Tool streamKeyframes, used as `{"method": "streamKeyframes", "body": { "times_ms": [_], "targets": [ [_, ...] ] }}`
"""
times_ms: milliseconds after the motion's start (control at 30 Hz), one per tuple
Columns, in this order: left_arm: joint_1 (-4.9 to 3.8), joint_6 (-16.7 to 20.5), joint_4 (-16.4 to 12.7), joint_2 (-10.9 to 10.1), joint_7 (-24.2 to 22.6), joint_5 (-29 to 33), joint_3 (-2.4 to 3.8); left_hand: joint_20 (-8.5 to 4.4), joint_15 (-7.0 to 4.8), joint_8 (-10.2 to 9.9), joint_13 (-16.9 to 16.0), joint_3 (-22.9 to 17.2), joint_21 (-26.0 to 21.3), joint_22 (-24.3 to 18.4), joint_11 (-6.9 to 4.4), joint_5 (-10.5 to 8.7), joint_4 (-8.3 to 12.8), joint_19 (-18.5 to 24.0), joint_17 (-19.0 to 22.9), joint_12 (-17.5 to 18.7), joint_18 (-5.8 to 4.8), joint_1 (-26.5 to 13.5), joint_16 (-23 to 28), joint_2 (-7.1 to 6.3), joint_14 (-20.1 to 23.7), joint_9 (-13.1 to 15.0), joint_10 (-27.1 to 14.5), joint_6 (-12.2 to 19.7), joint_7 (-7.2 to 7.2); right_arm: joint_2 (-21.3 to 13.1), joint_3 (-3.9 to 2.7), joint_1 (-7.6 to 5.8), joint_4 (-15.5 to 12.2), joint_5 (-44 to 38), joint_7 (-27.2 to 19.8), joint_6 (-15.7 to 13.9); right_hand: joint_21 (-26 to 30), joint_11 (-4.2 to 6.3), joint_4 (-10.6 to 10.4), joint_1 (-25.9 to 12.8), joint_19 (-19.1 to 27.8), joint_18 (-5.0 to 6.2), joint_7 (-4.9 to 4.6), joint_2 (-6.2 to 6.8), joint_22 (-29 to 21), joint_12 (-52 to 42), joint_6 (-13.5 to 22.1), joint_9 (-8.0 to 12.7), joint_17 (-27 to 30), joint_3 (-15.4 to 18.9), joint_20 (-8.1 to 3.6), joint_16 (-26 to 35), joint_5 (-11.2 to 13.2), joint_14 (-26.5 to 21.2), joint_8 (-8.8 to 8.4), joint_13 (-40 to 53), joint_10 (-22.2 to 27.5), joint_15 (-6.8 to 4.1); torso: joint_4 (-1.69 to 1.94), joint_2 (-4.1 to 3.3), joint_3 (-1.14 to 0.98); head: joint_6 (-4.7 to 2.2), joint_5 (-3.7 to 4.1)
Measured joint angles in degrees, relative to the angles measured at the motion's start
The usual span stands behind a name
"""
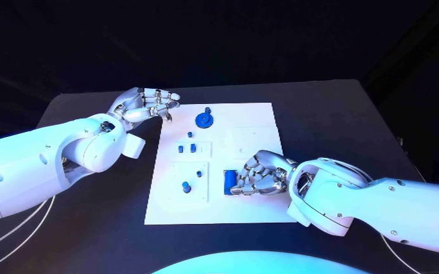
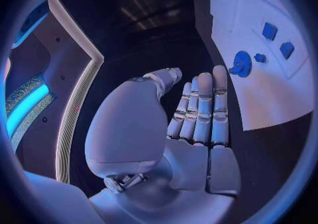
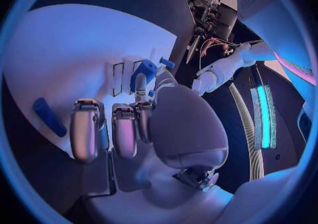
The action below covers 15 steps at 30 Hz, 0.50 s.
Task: Assemble the parts on the task board
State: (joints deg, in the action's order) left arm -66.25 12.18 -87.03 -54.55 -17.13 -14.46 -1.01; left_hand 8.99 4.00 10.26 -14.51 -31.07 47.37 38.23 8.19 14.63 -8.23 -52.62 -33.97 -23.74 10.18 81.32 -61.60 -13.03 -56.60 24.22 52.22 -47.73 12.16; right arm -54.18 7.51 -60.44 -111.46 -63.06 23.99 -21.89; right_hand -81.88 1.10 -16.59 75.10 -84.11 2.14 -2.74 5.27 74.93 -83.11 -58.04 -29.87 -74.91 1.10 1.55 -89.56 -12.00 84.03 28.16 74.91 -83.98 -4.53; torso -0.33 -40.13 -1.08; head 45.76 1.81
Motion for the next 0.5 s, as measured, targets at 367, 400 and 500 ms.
{"method": "streamKeyframes", "body": {
  "times_ms": [367,400,500],
  "targets": [
    [0.0,-0.04,0.12,0.03,0.06,0.0,0.0,0.0,0.0,0.0,0.06,0.0,0.0,0.0,0.0,0.0,0.0,0.0,0.06,0.0,0.0,0.14,0.0,0.14,0.0,0.0,0.0,0.0,0.0,1.34,0.0,0.5,1.45,-1.16,0.46,0.06,-0.98,0.55,0.16,3.22,-0.01,0.0,0.84,-0.59,-0.01,-0.37,-0.84,0.32,0.0,-4.08,-0.43,-0.22,-0.27,-0.2,0.69,0.0,-0.05,-0.61,0.03,-0.02,-0.01,0.0,-0.01],
    [0.0,-0.04,0.12,0.03,0.06,0.0,0.0,0.0,0.0,0.0,0.05,0.0,0.0,0.0,0.0,0.0,0.0,0.0,0.06,0.0,0.0,0.14,0.0,0.14,0.0,0.0,0.0,0.0,0.0,1.38,0.0,0.51,1.48,-1.37,0.59,0.06,-0.98,0.67,0.19,3.8,0.14,0.01,0.84,-0.74,-0.01,-0.4,-0.84,0.35,0.0,-4.85,-0.58,-0.22,0.06,-0.07,0.69,0.0,0.07,-0.75,0.03,-0.03,-0.01,0.0,-0.01],
    [0.0,-0.04,0.13,0.02,0.07,0.0,0.0,0.0,0.0,0.0,0.05,0.0,0.0,0.0,0.0,0.0,0.0,0.0,0.06,0.0,0.0,0.14,0.0,0.14,0.0,0.0,0.0,0.0,0.0,1.43,0.0,0.55,1.55,-1.82,0.85,0.07,-1.02,0.96,0.71,6.55,0.07,0.01,0.83,0.02,-0.01,-0.41,-0.85,0.49,-0.02,-8.18,-0.77,-0.22,0.06,0.01,0.92,0.02,-0.05,-0.82,0.01,-0.02,-0.01,-0.03,0.01]
  ]
}}
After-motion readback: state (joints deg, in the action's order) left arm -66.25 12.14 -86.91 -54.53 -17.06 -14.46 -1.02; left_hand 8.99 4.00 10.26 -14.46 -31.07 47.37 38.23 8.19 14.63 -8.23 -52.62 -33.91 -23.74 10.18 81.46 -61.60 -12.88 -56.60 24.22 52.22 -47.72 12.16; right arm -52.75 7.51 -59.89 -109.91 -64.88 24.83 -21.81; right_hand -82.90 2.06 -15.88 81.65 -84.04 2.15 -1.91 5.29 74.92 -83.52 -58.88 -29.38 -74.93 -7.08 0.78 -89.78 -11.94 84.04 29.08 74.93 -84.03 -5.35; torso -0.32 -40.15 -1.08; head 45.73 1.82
